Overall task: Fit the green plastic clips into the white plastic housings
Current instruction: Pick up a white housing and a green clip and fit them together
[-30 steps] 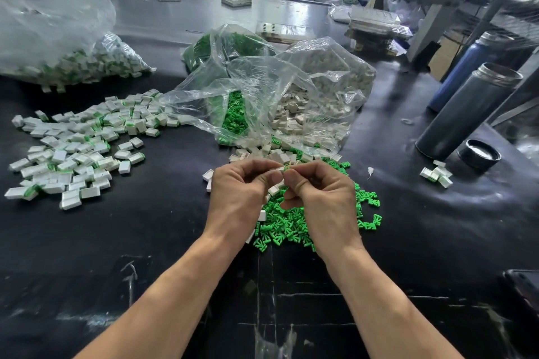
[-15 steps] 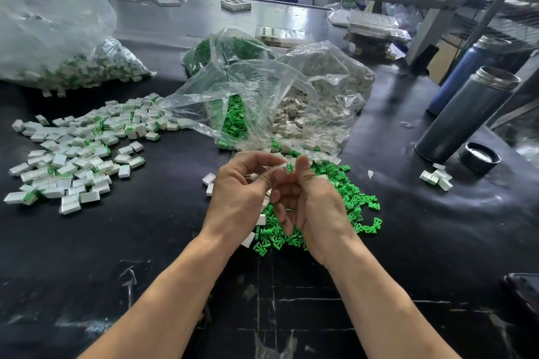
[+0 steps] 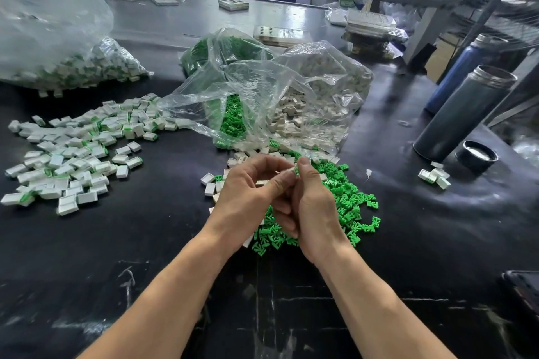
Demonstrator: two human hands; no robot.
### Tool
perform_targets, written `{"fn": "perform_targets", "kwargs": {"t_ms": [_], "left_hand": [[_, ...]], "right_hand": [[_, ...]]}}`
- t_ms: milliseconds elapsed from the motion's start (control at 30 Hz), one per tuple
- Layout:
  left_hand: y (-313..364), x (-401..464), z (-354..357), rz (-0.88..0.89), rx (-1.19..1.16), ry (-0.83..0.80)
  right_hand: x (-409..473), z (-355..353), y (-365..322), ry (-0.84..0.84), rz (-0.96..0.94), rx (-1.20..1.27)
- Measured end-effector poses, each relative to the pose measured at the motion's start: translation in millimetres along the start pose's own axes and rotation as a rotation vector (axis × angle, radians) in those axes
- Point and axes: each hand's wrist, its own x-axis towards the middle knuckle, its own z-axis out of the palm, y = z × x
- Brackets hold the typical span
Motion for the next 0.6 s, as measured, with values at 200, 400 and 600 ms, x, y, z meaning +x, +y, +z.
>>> {"fn": "perform_targets", "kwargs": {"t_ms": [200, 400, 600], "left_hand": [[-1.8, 0.8, 1.1, 0.01, -0.012, -0.031], [1.0, -2.4, 5.0, 0.049, -0.013, -0.05], [3.4, -5.1, 7.7, 0.032, -0.084, -0.025]], "right_hand": [[1.5, 2.4, 4.0, 0.074, -0.043, 0.014], [-1.0, 6.2, 1.8, 0.105, -0.009, 0.109], [-0.1, 8.4, -0.3, 0.085, 0.038, 0.091]]}}
